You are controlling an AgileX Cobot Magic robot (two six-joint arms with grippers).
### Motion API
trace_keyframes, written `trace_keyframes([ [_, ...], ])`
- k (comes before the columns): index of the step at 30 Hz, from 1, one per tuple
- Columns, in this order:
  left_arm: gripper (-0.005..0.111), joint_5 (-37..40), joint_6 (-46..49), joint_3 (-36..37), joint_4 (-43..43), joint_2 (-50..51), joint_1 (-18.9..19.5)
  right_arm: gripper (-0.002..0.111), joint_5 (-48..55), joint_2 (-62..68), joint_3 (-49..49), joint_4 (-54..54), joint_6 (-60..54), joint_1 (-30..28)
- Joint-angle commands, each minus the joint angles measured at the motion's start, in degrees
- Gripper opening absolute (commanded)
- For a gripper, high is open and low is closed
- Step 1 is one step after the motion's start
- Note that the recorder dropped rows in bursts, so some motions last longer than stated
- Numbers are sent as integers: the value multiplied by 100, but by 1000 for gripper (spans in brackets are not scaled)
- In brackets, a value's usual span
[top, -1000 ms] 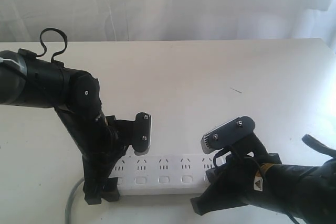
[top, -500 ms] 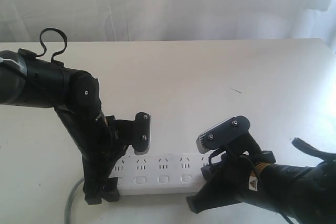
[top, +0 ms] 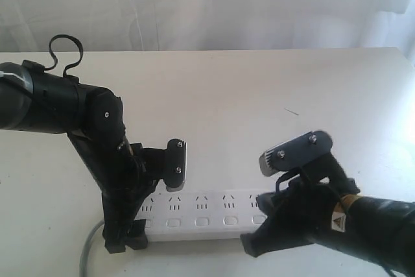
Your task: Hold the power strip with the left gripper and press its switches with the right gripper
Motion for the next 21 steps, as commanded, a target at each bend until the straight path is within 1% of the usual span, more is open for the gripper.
trace_keyframes([
  [1,5,534,11,145,6,193,-1,0,-196,-1210,26,9,-18,-27],
  [2,9,534,11,145,6,193,-1,0,-210,-1419,26,9,-47,-27],
  [4,27,534,11,145,6,193,-1,0,-195,-1899,26,9,-135,-27],
  [7,68,462,-32,145,6,193,-1,0,-120,-2439,26,-8,-135,-27],
  [8,79,418,-69,145,6,193,-1,0,-54,-2594,26,-8,-145,-27],
  [9,87,374,-170,145,6,193,-1,0,2,-2708,26,-8,-146,-27],
  [11,95,387,-172,121,41,193,-1,0,166,-2947,26,-8,-199,-27],
  [12,96,395,-172,123,50,183,-1,0,248,-3048,26,-8,-284,-27],
  [16,97,519,-172,40,104,143,-1,0,521,-3300,26,3,-467,-27],
  [21,97,899,-359,-307,104,-200,-1,0,560,-3477,26,3,-609,-27],
])
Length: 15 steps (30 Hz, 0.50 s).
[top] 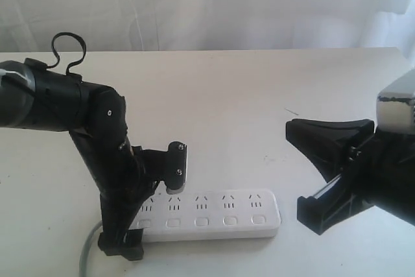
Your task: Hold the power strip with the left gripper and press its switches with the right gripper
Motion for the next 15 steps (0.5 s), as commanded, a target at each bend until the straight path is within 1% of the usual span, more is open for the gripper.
trace_keyframes([
  [1,97,620,-290,-230,33,-268,-1,0,15,-161,26,3,-151,-37],
  [5,97,853,-340,-403,42,-661,-1,0,-184,-183,26,3,-192,-37],
  [10,97,936,-599,-400,42,-1291,-1,0,-232,-304,26,16,-694,-37],
  [15,97,1008,-817,-400,-75,-1906,-1,0,-222,-612,26,16,-826,-37],
])
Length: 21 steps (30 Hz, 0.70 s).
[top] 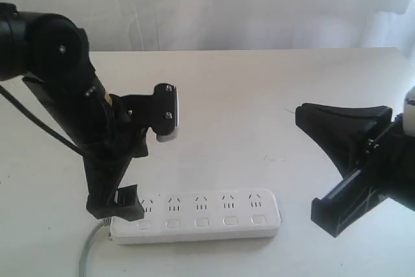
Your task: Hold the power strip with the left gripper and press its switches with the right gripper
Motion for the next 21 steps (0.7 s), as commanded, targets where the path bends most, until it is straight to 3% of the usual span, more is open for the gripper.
trace_keyframes([
  [1,97,279,-246,-28,-236,-635,-1,0,-97,-352,26,16,-217,-37],
  [5,88,496,-343,-28,-615,-1171,-1,0,-133,-769,26,27,-367,-46],
  [8,71,703,-356,-28,-823,-1563,-1,0,-133,-1153,26,27,-577,-46],
  [14,17,1154,-724,-28,-977,-2253,-1,0,44,-1847,26,50,-985,-46],
  [15,-1,1294,-736,-28,-1120,-2466,-1,0,134,-2036,26,50,-1150,-46],
  [21,0,1596,-462,305,-1781,-3635,-1,0,268,-2767,26,50,-1355,-115],
])
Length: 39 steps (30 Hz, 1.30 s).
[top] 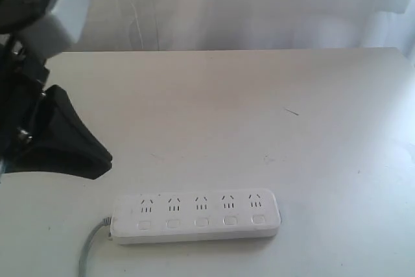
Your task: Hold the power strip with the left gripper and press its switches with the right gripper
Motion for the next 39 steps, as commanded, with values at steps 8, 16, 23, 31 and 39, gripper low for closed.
trace_keyframes([
  [8,0,-1010,-36,1964,-927,-3028,-1,0,1233,-806,26,-5,-77,-161],
  [16,0,-2041,-169,3243,-1022,-3555,-1,0,1276,-806,26,-5,-53,-161],
  [23,0,-2607,4,3416,-1979,-3661,-1,0,1273,-806,26,-5,15,-161],
  [31,0,-3264,4,3642,-1956,-3673,-1,0,1362,-1410,26,-5,30,-2361],
  [39,0,-5087,16,4758,-2569,-3673,-1,0,1362,-1594,26,-5,30,-3373],
])
